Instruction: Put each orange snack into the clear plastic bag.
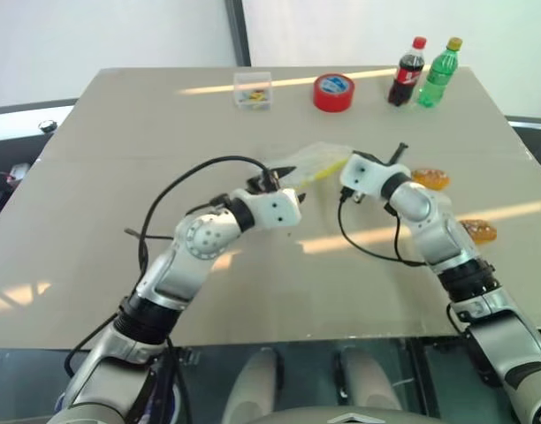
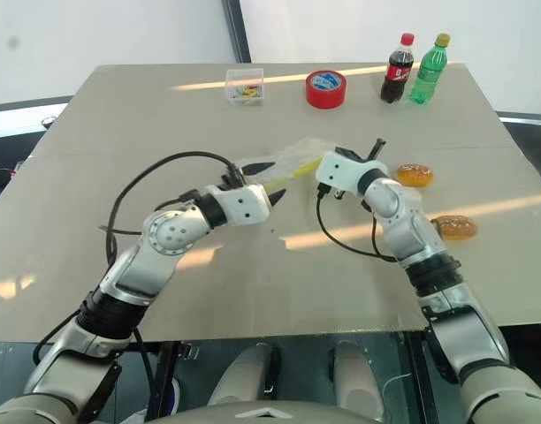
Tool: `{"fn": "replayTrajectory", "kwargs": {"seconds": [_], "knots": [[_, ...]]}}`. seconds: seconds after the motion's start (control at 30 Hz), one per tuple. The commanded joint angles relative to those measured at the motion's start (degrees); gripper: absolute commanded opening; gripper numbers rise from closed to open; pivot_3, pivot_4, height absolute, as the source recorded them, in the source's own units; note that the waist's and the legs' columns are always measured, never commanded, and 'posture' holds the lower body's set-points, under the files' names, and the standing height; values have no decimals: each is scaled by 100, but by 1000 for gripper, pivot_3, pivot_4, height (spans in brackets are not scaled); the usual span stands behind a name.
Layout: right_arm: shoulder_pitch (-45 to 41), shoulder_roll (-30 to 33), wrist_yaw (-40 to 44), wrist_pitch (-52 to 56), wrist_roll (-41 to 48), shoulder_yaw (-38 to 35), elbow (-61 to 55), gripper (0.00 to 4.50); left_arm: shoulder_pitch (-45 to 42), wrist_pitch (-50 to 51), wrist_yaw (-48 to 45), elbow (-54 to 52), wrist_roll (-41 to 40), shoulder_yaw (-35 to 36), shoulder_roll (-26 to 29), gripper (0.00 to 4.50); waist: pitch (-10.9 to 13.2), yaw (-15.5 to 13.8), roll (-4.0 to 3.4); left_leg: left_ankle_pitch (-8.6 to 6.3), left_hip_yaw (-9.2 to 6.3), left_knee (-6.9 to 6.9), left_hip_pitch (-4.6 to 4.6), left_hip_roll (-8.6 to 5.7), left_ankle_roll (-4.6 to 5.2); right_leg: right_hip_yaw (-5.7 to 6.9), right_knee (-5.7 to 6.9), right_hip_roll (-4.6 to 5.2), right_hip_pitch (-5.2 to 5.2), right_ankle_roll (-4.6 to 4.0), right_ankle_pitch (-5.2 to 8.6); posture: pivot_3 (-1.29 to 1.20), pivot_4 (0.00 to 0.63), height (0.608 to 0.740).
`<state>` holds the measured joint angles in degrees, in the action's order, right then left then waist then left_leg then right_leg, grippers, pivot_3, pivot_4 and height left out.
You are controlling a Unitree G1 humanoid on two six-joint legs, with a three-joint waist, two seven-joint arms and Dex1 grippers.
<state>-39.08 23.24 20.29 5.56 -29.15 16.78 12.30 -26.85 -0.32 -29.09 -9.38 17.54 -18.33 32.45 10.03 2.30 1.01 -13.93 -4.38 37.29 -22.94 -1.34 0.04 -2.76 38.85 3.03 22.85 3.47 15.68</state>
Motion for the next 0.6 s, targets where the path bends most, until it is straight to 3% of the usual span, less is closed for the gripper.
{"fn": "replayTrajectory", "kwargs": {"seconds": [0.03,0.07,0.17,0.3,0.47,0.53,0.6], "knots": [[-32,0,15,110,-13,-83,-352,0,-103,-132,-36,-8,112,6,-102,2857,0,0,0,0,0,0,0,0,0,0,0,0,0,0,0,0,150,740],[-30,0,18,131,-15,-75,-376,0,-113,-143,-39,17,137,-1,-135,2857,0,0,0,0,-1,0,1,0,0,0,1,0,0,0,0,0,150,740],[-14,8,26,174,-16,-69,-418,0,-143,-182,-77,72,185,22,-204,2015,0,3,0,0,-1,0,1,0,0,1,2,-1,0,0,0,0,150,740],[-2,36,16,184,-21,-76,-409,0,-151,-215,-136,112,201,57,-227,102,0,2,0,0,-1,1,1,0,0,1,1,-1,0,0,0,0,150,740],[115,69,148,346,84,-160,-538,0,-216,-333,-42,295,243,177,-197,18,0,0,0,0,-2,1,1,0,0,3,2,-1,0,0,0,0,150,740],[287,119,340,471,247,-239,-742,450,-249,-434,-34,465,128,297,-160,0,0,-3,0,0,-3,1,1,0,0,3,2,-1,0,0,0,0,150,740],[496,134,379,623,329,-332,-1022,1239,-271,-540,-18,602,76,394,-113,0,0,-4,0,0,-4,1,0,1,0,4,1,0,0,0,0,0,150,740]]}}
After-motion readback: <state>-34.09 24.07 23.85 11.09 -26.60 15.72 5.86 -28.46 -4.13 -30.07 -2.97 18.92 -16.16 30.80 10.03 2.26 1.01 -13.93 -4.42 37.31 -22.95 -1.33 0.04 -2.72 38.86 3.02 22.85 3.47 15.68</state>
